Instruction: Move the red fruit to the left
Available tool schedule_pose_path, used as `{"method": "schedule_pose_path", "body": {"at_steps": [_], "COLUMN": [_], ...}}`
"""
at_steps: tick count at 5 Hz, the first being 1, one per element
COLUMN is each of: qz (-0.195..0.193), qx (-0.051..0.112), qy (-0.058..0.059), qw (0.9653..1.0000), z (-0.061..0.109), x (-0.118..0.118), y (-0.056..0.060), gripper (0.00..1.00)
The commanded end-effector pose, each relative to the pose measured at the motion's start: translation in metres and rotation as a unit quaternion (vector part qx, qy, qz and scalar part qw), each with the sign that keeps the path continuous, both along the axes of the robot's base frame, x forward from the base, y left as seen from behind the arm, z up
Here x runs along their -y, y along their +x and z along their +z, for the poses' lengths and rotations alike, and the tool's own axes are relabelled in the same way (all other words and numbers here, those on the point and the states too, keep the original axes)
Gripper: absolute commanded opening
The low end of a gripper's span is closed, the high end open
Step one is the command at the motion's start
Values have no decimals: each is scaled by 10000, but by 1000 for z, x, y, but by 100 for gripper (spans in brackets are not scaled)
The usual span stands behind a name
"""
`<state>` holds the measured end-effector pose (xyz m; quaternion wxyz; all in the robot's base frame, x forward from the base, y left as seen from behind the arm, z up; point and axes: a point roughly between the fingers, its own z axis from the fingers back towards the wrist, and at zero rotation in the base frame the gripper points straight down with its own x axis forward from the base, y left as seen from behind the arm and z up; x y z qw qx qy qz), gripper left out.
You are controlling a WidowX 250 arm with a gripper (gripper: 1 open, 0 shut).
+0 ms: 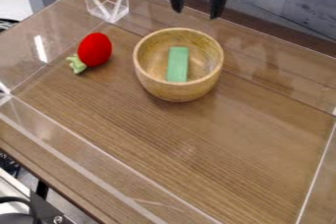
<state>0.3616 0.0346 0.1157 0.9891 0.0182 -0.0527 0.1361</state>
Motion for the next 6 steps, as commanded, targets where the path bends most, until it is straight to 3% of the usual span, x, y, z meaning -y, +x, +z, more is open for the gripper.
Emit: {"method": "schedule_pose_path", "body": {"at_steps": [1, 2, 3, 4, 5, 6], "qz": [-187, -387, -579, -469, -270, 39], "qx": [230, 230, 122, 48, 111, 187], "qy": [37, 67, 38, -11, -94, -101], "qw": [9996, 9990, 9982, 9989, 9995, 9998], "z": [4, -5, -2, -10, -7, -7], "x": [0, 2, -2, -17, -47, -87], "y": [9, 9, 1, -5, -14, -40], "gripper": [100, 100, 100, 100, 100, 100]}}
